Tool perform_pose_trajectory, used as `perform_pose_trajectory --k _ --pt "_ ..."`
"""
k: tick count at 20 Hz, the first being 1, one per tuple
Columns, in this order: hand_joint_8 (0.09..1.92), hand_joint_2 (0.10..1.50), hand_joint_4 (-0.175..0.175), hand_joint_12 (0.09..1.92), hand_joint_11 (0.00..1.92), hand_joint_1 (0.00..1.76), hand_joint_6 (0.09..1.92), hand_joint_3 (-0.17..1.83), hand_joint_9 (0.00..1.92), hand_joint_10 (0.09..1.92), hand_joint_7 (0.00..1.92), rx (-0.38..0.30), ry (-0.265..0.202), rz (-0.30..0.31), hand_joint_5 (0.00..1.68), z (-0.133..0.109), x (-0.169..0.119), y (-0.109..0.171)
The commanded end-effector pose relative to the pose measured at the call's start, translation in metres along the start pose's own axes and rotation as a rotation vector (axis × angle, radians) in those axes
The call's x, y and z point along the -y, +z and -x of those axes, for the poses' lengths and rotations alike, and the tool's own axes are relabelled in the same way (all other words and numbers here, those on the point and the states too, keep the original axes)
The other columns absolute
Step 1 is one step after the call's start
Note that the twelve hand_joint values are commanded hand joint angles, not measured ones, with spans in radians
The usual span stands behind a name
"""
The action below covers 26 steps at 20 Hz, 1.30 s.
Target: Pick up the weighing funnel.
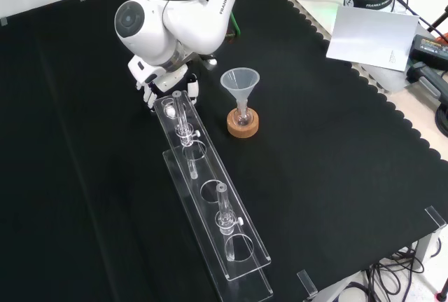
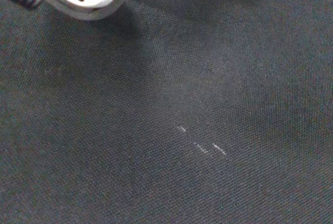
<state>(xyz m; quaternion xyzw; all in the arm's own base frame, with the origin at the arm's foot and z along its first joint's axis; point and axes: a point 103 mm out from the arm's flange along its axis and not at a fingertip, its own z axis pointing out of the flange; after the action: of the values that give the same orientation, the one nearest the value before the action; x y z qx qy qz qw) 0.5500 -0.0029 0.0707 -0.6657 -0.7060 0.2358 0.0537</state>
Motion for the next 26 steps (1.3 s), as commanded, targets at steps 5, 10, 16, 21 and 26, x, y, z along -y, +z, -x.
perform_pose_trajectory --k 5,10,16,21,26 --pt "0.63 0.63 0.044 1.28 0.61 0.94 0.66 0.56 0.95 0.41 0.73 0.004 0.003 0.010 0.78 -0.0001 -0.0008 -0.0013" --pt "0.63 0.63 0.060 1.27 0.62 0.94 0.67 0.57 0.96 0.41 0.74 0.003 0.004 0.007 0.83 0.0002 -0.0018 -0.0011" --pt "0.63 0.64 0.060 1.27 0.62 0.95 0.66 0.57 0.96 0.41 0.74 0.005 0.001 0.001 0.84 0.0025 -0.0056 0.0018" --pt "0.63 0.64 0.059 1.26 0.63 0.95 0.66 0.58 0.97 0.41 0.74 0.010 0.001 -0.001 0.84 0.0023 -0.0059 0.0016" --pt "0.62 0.75 0.157 1.26 0.64 1.08 0.60 0.44 1.00 0.41 0.79 0.027 0.009 0.034 1.20 0.0023 -0.0053 0.0012"
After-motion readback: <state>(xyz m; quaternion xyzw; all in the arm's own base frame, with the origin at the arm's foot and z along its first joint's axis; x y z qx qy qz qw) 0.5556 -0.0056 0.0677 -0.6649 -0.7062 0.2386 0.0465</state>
